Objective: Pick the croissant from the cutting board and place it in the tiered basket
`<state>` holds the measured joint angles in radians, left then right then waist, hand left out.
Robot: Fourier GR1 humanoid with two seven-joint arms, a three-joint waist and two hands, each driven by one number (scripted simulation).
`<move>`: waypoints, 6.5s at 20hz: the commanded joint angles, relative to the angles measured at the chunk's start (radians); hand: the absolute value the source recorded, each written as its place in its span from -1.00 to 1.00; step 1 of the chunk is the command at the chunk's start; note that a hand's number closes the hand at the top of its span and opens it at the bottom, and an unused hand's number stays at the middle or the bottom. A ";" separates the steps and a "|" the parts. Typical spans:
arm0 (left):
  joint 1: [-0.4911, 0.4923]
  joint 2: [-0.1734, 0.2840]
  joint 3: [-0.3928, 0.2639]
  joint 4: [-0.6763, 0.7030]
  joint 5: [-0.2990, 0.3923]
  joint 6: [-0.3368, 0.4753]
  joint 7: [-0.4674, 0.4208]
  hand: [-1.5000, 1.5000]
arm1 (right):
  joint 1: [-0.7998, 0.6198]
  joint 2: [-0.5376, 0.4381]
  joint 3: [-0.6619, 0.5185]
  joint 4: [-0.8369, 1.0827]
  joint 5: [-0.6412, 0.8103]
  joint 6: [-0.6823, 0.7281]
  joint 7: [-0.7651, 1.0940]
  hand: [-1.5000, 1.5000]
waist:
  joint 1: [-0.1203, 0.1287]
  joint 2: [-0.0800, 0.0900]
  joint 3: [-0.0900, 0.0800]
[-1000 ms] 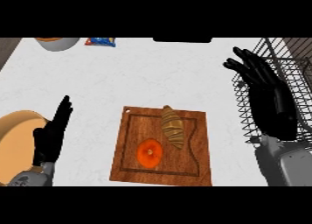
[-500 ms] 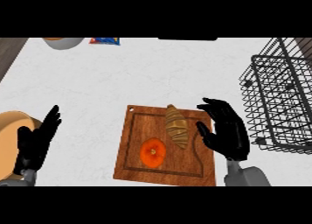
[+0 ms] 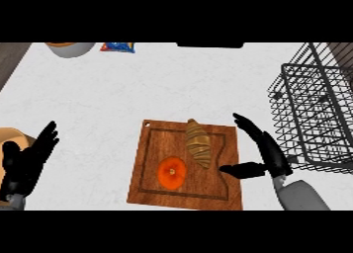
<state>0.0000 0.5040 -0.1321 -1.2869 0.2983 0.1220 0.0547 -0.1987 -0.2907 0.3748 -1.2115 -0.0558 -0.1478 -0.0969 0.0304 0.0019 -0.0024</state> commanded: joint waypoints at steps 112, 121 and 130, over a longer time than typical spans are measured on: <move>0.080 -0.205 0.350 -0.106 -0.260 -0.226 0.115 0.00 | -0.209 0.263 0.417 -0.880 1.331 0.264 1.381 1.00 | -0.074 -0.019 0.001; 0.021 -0.199 0.349 -0.130 -0.258 -0.246 0.151 0.00 | -0.235 0.256 0.129 -1.004 1.304 0.373 1.209 1.00 | -0.030 -0.003 0.002; 0.044 -0.219 0.337 -0.108 -0.291 -0.247 0.103 0.00 | -0.349 0.107 -0.306 -0.749 1.034 0.263 0.868 1.00 | -0.022 0.001 0.003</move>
<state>0.0481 0.2851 0.2094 -1.3875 0.0216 -0.1304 0.1498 -0.4735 -0.1576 0.2362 -2.0504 1.0935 0.1419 0.8642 0.0030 0.0006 0.0002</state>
